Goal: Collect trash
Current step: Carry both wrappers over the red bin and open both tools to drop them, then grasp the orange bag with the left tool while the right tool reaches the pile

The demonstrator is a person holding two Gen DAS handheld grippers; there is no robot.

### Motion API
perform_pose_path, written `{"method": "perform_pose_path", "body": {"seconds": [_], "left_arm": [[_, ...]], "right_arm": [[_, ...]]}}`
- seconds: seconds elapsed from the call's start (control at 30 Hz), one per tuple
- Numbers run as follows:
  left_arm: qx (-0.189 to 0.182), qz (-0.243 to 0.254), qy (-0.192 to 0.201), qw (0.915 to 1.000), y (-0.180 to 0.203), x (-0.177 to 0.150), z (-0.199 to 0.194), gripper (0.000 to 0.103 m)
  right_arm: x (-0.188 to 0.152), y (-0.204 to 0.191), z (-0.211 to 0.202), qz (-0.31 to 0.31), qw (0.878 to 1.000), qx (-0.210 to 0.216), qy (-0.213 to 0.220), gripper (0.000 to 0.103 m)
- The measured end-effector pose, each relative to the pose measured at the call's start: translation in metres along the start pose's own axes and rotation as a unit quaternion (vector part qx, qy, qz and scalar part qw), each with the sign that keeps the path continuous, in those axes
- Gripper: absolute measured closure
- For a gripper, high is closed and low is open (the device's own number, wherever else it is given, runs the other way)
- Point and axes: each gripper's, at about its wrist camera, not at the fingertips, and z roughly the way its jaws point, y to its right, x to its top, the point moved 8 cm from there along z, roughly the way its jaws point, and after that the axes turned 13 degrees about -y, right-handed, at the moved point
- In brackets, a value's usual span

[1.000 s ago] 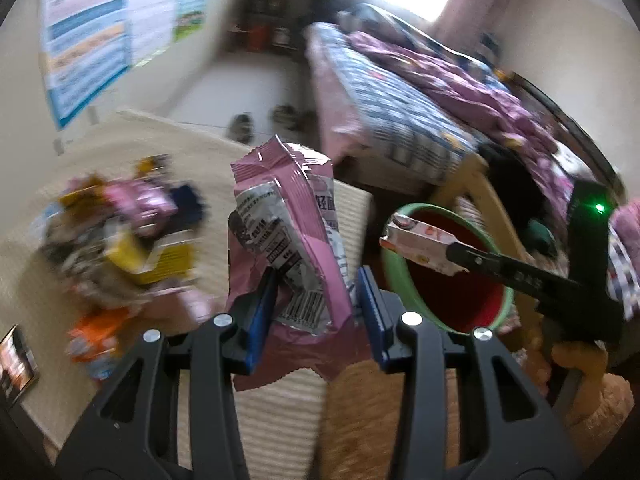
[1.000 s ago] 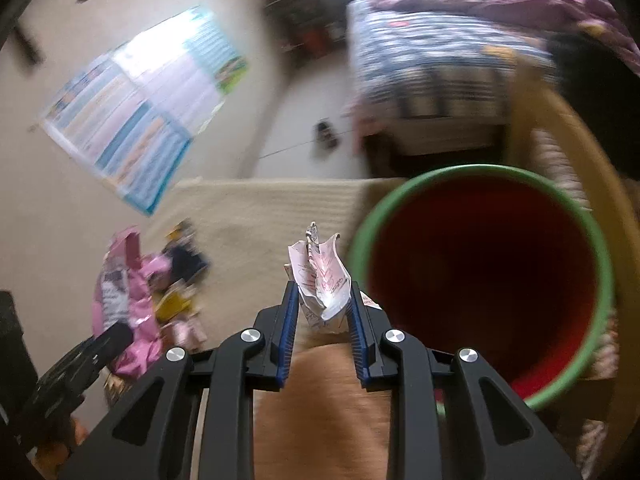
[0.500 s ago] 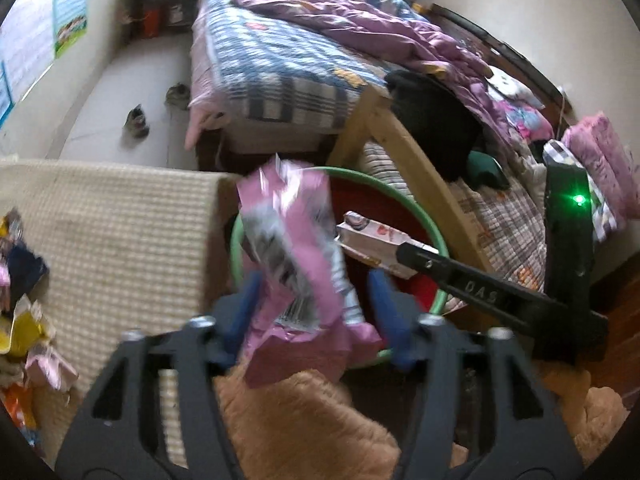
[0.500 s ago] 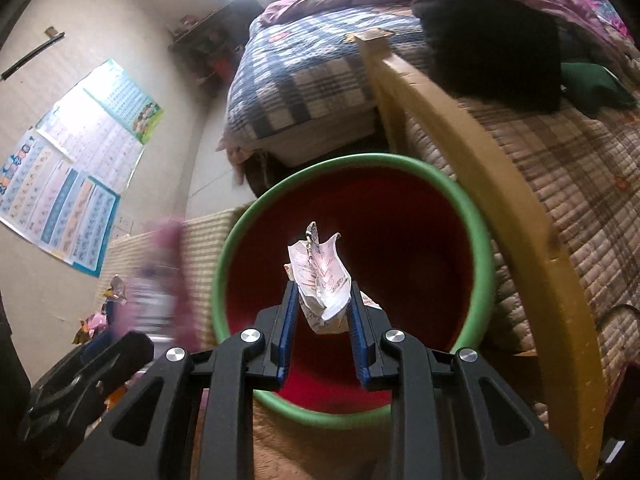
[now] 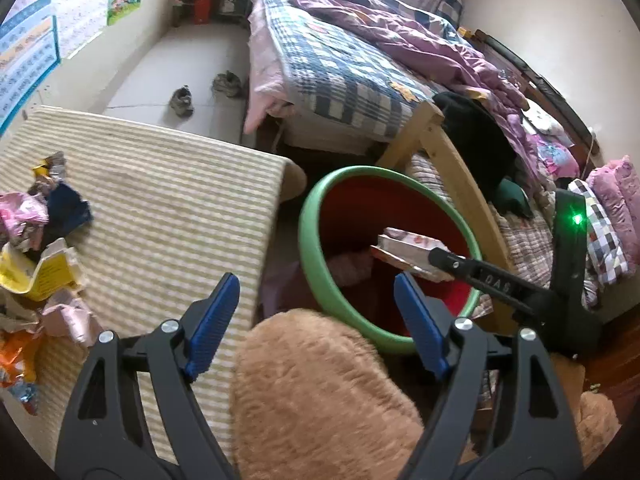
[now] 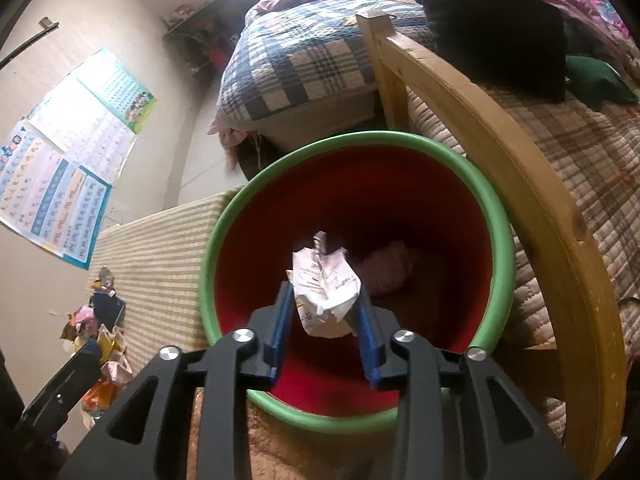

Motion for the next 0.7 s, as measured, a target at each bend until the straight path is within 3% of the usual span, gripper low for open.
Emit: {"method": "perform_pose_path", "body": {"seconds": [0.03,0.2,0.47,0.7], "left_arm": [[0.003,0.0,0.002,1.0,-0.002,-0.002,-0.002,0.026],[0.014,-0.005,0.016,0.9998,-0.014,-0.007,-0.017,0.026],[0.034,-0.039,0.049,0.9974,-0.051,-0.015,-0.051,0.025],[0.091,-0.095,0.078,0.9882,-0.118,-0.031,-0.086,0.023]], "right_arm": [[0.0,0.0,-0.001,0.002,1.0,0.003,0.002,0.059],[0.003,-0.007,-0.01,0.0,1.0,-0.001,0.017,0.05],[-0.004,-0.049,-0.011,-0.044,0.999,0.005,0.014,0.047],[-0.025,-0.098,0.003,-0.102,0.995,0.011,-0.007,0.047]]}}
